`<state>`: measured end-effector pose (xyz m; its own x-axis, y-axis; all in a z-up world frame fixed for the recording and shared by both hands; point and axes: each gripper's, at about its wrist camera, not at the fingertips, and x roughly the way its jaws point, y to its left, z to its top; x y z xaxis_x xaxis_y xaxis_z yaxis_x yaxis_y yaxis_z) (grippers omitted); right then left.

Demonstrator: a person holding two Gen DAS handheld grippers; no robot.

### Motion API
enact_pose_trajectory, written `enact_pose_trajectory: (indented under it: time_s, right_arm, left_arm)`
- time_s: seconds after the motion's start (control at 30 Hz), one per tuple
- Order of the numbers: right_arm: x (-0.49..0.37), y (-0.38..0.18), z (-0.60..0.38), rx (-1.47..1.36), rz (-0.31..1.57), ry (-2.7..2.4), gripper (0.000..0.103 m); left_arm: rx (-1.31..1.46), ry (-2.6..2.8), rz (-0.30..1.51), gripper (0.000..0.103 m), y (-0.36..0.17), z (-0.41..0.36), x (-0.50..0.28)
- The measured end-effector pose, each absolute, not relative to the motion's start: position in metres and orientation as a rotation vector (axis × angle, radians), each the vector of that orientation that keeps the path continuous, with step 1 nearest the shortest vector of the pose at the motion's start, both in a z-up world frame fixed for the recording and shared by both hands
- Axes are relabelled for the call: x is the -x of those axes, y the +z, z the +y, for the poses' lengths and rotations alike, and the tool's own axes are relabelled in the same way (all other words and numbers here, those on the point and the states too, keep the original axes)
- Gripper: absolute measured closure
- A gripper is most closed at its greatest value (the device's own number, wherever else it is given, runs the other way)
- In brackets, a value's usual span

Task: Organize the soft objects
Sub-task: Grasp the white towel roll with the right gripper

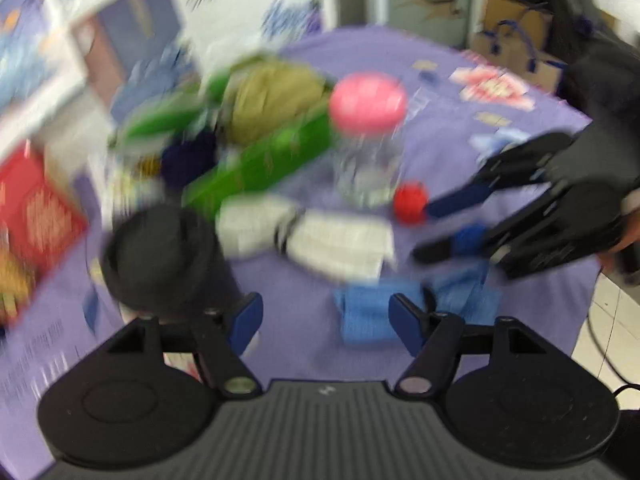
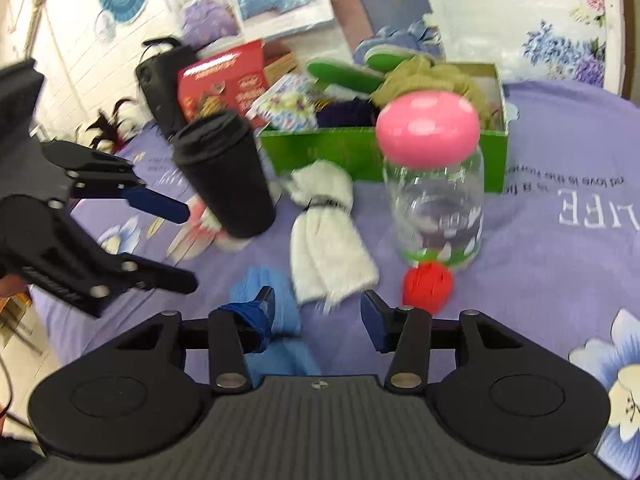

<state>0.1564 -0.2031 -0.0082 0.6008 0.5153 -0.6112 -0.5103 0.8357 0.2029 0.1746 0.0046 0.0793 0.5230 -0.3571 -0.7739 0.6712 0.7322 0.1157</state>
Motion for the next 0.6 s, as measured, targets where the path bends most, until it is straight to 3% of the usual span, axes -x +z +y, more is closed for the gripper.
enact_pose_trajectory:
  time_s: [0.23, 0.6]
  right_arm:
    - [-0.171, -0.006, -0.182, 0.021, 0.681, 0.582, 0.069]
    - [-0.205, -0.023, -0.168, -0.002, 0.722, 0.547, 0.067]
  left_arm:
    - [-0.784, -0.907, 0.695, 0.030, 0.132, -0.027, -0.222]
    - [-1.097, -1.157, 0.817, 0.030, 0.075, -0.060, -0.273]
